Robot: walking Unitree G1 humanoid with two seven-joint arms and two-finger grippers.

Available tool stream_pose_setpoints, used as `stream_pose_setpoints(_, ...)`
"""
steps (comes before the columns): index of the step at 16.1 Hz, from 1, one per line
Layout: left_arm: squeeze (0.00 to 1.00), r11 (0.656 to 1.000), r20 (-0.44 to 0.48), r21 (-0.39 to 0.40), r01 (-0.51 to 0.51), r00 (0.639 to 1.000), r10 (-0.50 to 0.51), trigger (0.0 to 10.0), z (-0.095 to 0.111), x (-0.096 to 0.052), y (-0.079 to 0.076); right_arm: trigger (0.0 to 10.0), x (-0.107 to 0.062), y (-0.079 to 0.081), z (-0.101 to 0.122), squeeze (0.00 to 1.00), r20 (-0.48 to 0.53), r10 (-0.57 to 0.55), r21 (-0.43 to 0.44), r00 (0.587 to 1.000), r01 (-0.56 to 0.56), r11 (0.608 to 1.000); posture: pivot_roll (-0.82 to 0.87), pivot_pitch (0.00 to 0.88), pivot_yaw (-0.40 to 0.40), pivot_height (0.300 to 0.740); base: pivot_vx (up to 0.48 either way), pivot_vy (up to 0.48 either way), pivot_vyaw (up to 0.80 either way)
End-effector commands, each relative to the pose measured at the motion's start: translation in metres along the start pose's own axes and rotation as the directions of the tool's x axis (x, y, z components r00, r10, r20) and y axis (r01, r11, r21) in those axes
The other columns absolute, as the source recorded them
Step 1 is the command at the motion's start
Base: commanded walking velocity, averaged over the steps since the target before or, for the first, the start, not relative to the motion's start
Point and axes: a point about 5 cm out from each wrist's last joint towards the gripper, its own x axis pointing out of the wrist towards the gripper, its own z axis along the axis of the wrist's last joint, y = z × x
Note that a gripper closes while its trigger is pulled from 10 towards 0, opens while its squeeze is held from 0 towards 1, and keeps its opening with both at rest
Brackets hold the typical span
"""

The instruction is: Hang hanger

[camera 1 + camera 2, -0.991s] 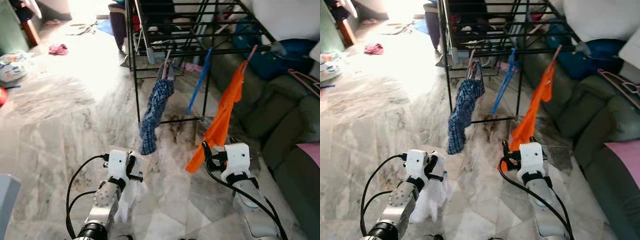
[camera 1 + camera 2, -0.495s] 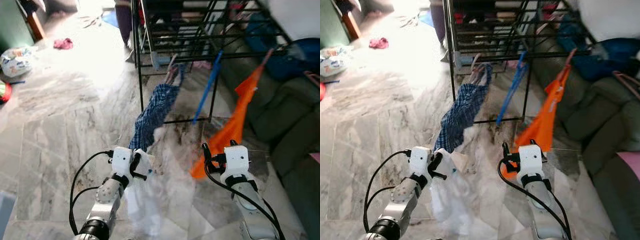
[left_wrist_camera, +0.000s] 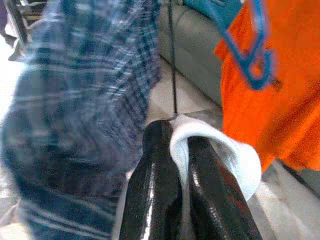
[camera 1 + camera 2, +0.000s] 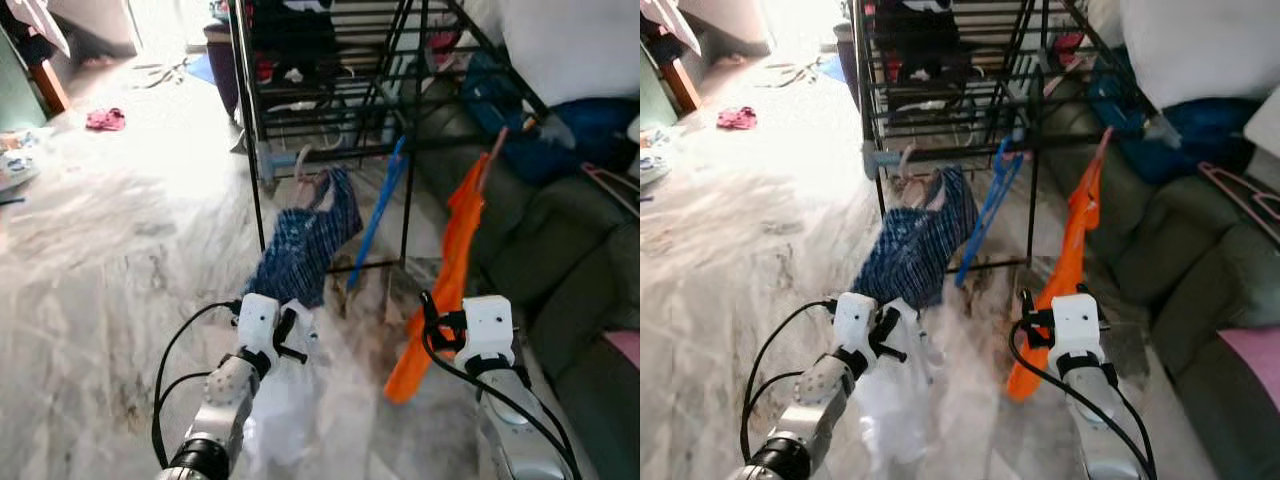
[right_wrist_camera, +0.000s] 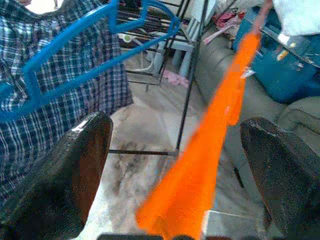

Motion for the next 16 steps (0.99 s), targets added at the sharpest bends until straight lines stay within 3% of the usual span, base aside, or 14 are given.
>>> stream_pose_setpoints(1, 0.00, 1.000, 0.006, 0.002, -0.028, 1.000, 0.027, 10.0, 0.001, -0.003, 0.007, 10.0, 0.000, 0.006, 0.003, 0.00, 0.014, 0.016, 0.013, 1.000, -0.016, 1.000, 0.00, 0.138, -0.023, 0.740, 0.000, 0.000, 0.00)
stream_pose_setpoints(10, 0.00, 1.000, -0.002, 0.013, -0.019, 1.000, 0.019, 10.0, -0.005, -0.012, 0.009, 10.0, 0.007, 0.011, 0.015, 0.00, 0.031, 0.049, 0.023, 0.998, -0.050, 0.998, 0.02, 0.196, -0.020, 0.740, 0.000, 0.000, 0.00)
stream_pose_setpoints(15, 0.00, 0.998, -0.001, 0.042, -0.042, 0.999, 0.042, 10.0, -0.007, -0.027, 0.021, 10.0, 0.030, 0.024, 0.028, 0.00, 0.052, 0.113, 0.045, 0.992, -0.116, 0.992, 0.09, 0.257, 0.003, 0.740, 0.000, 0.000, 0.00)
stream_pose_setpoints(16, 0.00, 0.996, -0.004, 0.063, -0.057, 0.998, 0.058, 10.0, -0.007, -0.036, 0.028, 10.0, 0.049, 0.033, 0.041, 0.00, 0.062, 0.156, 0.058, 0.986, -0.160, 0.986, 0.13, 0.284, 0.012, 0.740, 0.000, 0.000, 0.00)
